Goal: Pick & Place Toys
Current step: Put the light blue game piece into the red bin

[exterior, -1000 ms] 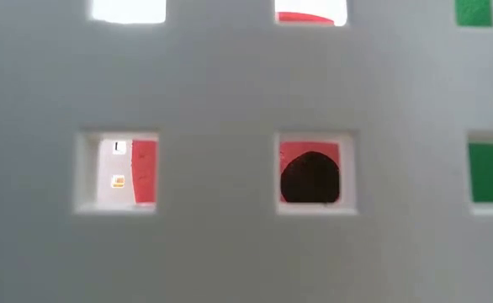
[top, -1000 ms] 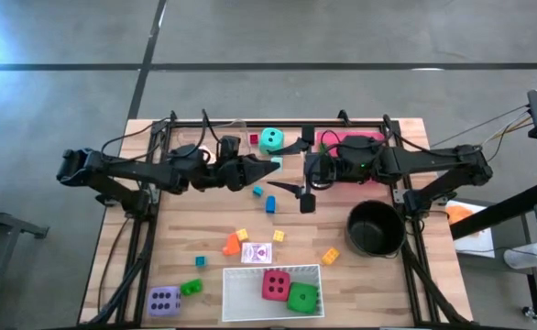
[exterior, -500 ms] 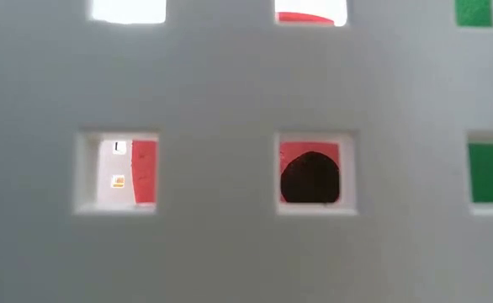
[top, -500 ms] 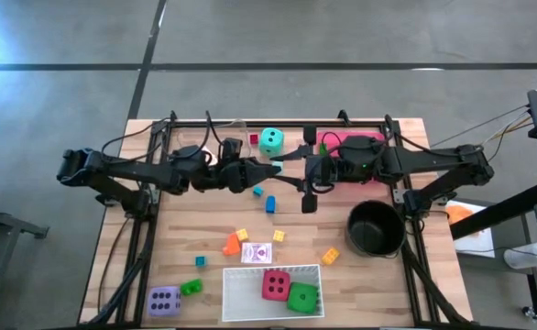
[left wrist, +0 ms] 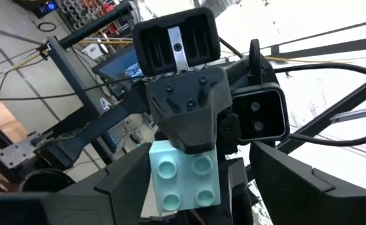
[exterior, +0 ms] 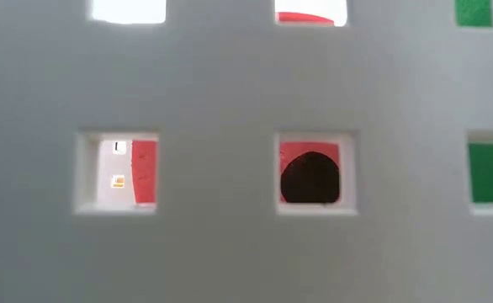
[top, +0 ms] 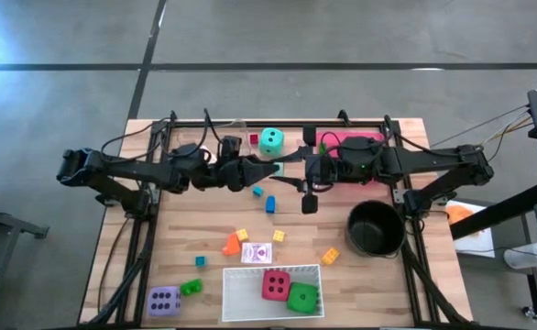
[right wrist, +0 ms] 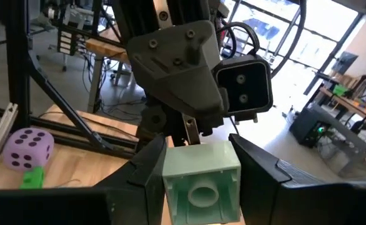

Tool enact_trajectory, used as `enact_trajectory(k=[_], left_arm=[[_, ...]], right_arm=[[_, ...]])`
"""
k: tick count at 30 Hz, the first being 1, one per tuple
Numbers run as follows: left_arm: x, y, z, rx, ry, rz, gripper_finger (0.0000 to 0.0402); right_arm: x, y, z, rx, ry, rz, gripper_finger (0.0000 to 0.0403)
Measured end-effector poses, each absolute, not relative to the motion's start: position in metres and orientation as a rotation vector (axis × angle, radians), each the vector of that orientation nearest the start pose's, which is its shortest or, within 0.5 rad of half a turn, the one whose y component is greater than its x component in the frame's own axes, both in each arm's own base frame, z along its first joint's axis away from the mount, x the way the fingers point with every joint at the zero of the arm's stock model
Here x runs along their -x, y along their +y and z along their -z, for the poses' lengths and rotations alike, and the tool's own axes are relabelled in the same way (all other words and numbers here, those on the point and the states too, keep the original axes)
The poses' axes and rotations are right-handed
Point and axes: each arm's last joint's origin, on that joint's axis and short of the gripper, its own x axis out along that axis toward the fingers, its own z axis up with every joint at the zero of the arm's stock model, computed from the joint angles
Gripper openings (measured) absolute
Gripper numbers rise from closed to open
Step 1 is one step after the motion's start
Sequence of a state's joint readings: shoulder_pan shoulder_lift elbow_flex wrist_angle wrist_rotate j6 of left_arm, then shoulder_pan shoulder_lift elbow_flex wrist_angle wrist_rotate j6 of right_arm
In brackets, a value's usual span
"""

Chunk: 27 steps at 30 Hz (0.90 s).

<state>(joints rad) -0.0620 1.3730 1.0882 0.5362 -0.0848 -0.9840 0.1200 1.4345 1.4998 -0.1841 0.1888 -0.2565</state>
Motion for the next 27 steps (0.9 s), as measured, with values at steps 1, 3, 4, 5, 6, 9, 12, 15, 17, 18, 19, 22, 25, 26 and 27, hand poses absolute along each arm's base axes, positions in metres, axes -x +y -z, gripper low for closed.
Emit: enact_trajectory(k=[1,3,4,5,6,9,12,15,17,18,19,22,25,26,27], left_arm=[[-0.313,-0.017,-0.375,0.997,-0.234,0.100,0.0270],[-0.311,-0.017,-0.376,0.995,-0.222,0.095,0.0270],[-0.309,-0.017,-0.376,0.986,-0.211,0.088,0.0270],[-0.307,-0.017,-0.377,0.976,-0.202,0.082,0.0271],[-0.304,-0.016,-0.378,0.969,-0.185,0.074,0.0271],[-0.293,-0.016,-0.381,0.953,-0.137,0.053,0.0272],[-0.283,-0.015,-0.379,0.942,-0.051,0.007,0.0272],[-0.271,-0.014,-0.378,0.936,0.028,-0.043,0.0272],[-0.263,-0.014,-0.377,0.942,0.076,-0.071,0.0272],[-0.259,-0.013,-0.375,0.948,0.109,-0.097,0.0271],[-0.255,-0.013,-0.373,0.958,0.138,-0.126,0.0270],[-0.242,-0.011,-0.367,0.989,0.225,-0.220,0.0265],[-0.232,-0.011,-0.360,1.016,0.312,-0.289,0.0261],[-0.230,-0.010,-0.357,1.023,0.342,-0.310,0.0260],[-0.229,-0.010,-0.354,1.029,0.367,-0.329,0.0260]], right_arm=[[-0.318,0.033,-0.430,0.264,0.126,0.059,0.0137],[-0.317,0.032,-0.430,0.245,0.130,0.076,0.0137],[-0.316,0.031,-0.430,0.234,0.137,0.079,0.0137],[-0.314,0.029,-0.431,0.218,0.140,0.084,0.0137],[-0.311,0.027,-0.432,0.200,0.150,0.090,0.0137],[-0.301,0.018,-0.434,0.137,0.186,0.122,0.0136],[-0.288,0.003,-0.433,0.054,0.256,0.177,0.0136],[-0.273,-0.017,-0.428,-0.037,0.356,0.261,0.0136],[-0.261,-0.030,-0.423,-0.100,0.433,0.323,0.0136],[-0.255,-0.037,-0.419,-0.139,0.467,0.347,0.0136],[-0.248,-0.044,-0.416,-0.182,0.500,0.366,0.0136],[-0.231,-0.064,-0.401,-0.323,0.590,0.397,0.0136],[-0.218,-0.083,-0.382,-0.437,0.641,0.453,0.0136],[-0.214,-0.089,-0.374,-0.476,0.658,0.474,0.0136],[-0.210,-0.095,-0.366,-0.513,0.676,0.494,0.0136]])
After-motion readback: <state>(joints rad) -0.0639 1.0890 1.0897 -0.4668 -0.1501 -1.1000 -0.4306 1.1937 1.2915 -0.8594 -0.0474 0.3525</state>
